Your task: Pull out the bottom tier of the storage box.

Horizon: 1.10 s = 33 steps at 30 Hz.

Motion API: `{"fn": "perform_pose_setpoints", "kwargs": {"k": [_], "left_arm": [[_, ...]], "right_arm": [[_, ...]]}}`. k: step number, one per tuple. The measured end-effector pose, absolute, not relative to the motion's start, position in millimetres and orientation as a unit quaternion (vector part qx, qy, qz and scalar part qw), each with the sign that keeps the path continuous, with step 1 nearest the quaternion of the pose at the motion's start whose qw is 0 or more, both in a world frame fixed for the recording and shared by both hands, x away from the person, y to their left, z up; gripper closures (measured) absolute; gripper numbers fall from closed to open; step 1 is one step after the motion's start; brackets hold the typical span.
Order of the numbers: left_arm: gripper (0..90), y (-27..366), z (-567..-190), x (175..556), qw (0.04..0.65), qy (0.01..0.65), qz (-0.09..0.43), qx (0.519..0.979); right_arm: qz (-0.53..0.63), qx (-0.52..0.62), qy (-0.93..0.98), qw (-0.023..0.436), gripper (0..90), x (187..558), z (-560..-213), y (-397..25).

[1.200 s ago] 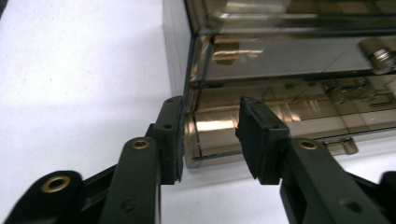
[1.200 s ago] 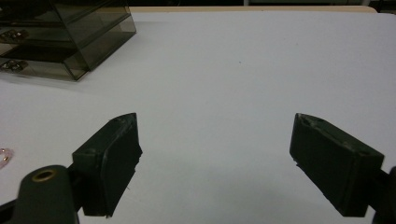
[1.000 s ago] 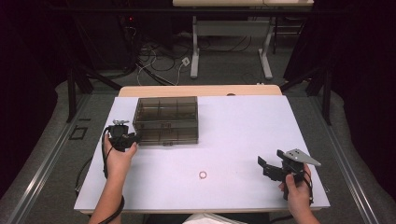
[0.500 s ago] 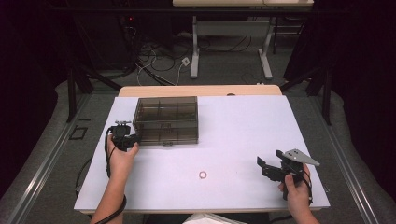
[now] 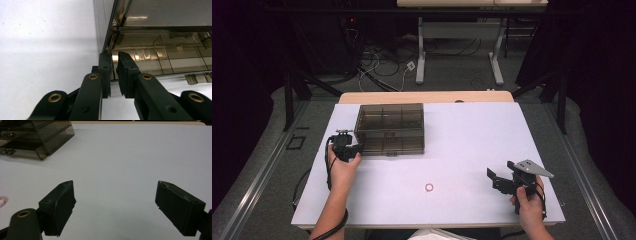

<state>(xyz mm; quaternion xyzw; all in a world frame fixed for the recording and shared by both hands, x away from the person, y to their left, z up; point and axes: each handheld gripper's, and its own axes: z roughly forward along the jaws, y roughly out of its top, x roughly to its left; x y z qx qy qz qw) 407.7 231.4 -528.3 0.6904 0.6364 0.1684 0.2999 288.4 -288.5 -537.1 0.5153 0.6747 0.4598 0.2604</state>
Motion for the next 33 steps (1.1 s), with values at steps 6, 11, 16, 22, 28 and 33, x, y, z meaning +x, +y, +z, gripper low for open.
{"fn": "perform_pose_setpoints", "kwargs": {"k": [6, 11, 16, 22, 28, 33], "left_arm": [[83.0, 228.1, -529.6, 408.8, 0.298, 0.637, 0.172, 0.69], [84.5, 226.2, -530.6, 409.2, 0.289, 0.636, 0.182, 0.692], [87.0, 224.9, -532.1, 409.3, 0.286, 0.638, 0.188, 0.69], [87.9, 224.7, -532.5, 409.0, 0.285, 0.638, 0.19, 0.69], [88.5, 223.4, -532.9, 408.5, 0.287, 0.644, 0.193, 0.683], [88.9, 223.9, -533.2, 408.3, 0.29, 0.648, 0.191, 0.678]], "right_arm": [[0.459, 0.515, 0.676, 0.259, 15.5, 288.5, -537.4, -288.1], [0.46, 0.515, 0.676, 0.257, 15.5, 288.9, -537.8, -287.3], [0.458, 0.515, 0.677, 0.258, 15.5, 289.1, -538.2, -287.0], [0.459, 0.515, 0.676, 0.258, 15.5, 289.3, -538.3, -287.0], [0.458, 0.513, 0.679, 0.257, 15.5, 289.5, -538.4, -287.0], [0.457, 0.513, 0.679, 0.257, 15.5, 289.5, -538.3, -287.3]]}}
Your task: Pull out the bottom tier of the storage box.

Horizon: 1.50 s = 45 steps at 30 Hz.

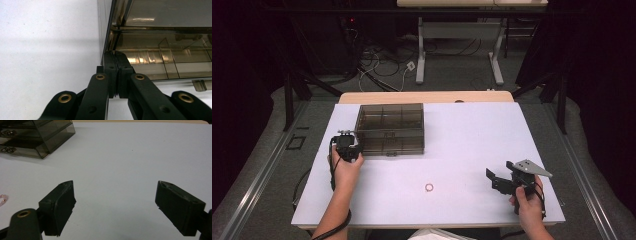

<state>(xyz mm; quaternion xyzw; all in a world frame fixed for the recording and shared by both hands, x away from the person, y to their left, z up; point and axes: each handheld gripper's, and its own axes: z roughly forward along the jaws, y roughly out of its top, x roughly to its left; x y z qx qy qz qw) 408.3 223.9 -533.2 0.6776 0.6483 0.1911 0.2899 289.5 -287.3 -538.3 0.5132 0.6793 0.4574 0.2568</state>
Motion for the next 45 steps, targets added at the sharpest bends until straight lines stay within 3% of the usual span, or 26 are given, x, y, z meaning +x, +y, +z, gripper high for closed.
{"fn": "perform_pose_setpoints", "kwargs": {"k": [45], "left_arm": [[89.4, 221.0, -530.4, 399.9, 0.283, 0.664, 0.192, 0.665]], "right_arm": [[0.461, 0.511, 0.679, 0.256, 15.5, 290.4, -538.1, -287.1]]}}
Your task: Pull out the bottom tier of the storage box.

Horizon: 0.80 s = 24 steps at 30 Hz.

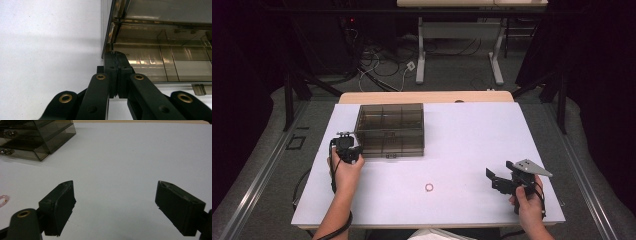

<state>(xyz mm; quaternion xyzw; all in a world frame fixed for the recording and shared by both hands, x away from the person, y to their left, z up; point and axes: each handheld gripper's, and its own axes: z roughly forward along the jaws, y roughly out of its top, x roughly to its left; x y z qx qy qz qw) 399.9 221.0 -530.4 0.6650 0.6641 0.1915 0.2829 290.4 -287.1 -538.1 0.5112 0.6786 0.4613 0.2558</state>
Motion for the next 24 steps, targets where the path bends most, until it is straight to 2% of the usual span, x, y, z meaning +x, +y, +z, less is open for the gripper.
{"fn": "perform_pose_setpoints", "kwargs": {"k": [24], "left_arm": [[89.4, 222.5, -526.3, 386.5, 0.278, 0.664, 0.183, 0.669]], "right_arm": [[0.463, 0.513, 0.676, 0.254, 15.5, 290.3, -536.6, -288.2]]}}
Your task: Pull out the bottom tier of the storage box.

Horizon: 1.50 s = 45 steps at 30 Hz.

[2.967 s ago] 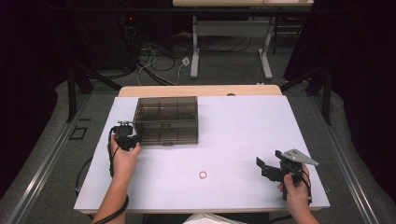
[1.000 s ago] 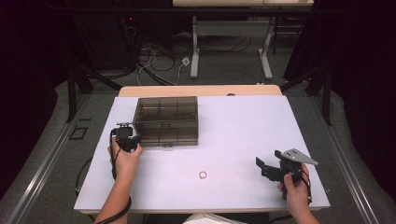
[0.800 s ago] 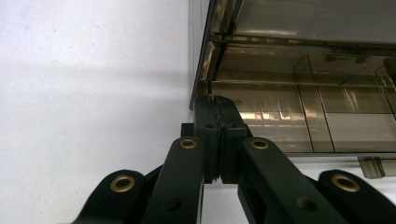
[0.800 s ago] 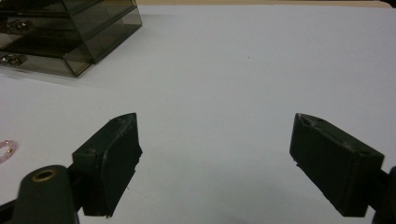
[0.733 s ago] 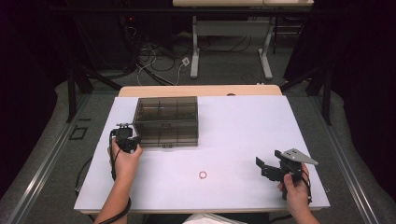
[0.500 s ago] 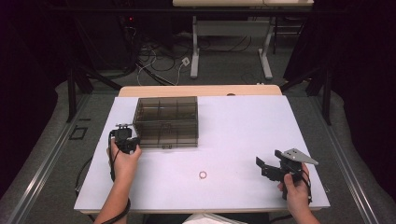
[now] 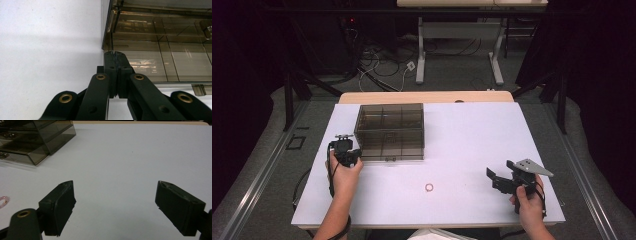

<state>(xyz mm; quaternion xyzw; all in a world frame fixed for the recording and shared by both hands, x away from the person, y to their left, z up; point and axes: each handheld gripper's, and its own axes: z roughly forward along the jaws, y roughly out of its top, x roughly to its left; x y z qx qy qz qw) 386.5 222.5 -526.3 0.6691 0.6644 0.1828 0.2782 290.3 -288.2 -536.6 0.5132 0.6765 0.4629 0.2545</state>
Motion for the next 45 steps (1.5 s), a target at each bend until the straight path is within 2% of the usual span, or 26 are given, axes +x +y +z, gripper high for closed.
{"fn": "perform_pose_setpoints", "kwargs": {"k": [45], "left_arm": [[89.4, 223.4, -526.4, 369.8, 0.277, 0.665, 0.179, 0.67]], "right_arm": [[0.467, 0.51, 0.676, 0.253, 15.5, 292.0, -535.3, -286.8]]}}
